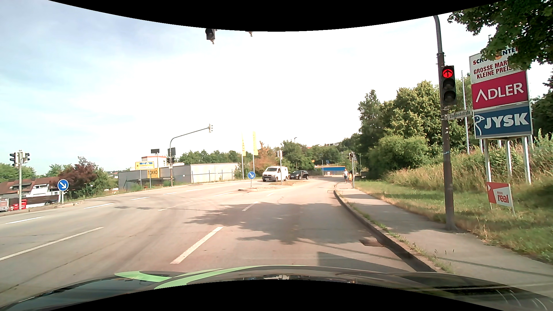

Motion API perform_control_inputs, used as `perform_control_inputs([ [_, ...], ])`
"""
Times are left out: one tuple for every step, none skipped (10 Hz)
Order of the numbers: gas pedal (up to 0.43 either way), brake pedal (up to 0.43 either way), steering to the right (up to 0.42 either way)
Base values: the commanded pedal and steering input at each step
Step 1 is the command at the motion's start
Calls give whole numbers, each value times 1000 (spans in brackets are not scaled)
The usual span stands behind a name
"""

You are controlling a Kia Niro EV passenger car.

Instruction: Follow the waypoints while adhering to traffic rules and regulations

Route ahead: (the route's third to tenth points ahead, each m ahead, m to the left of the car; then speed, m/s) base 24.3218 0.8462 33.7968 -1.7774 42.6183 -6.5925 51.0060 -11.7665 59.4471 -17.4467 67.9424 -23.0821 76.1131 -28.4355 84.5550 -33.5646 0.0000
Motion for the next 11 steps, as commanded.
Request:
perform_control_inputs([
  [0, 274, 74],
  [0, 274, 74],
  [0, 274, 74],
  [0, 274, 74],
  [0, 274, 74],
  [0, 274, 74],
  [0, 274, 74],
  [0, 274, 74],
  [0, 274, 74],
  [0, 274, 74],
  [0, 274, 74],
])
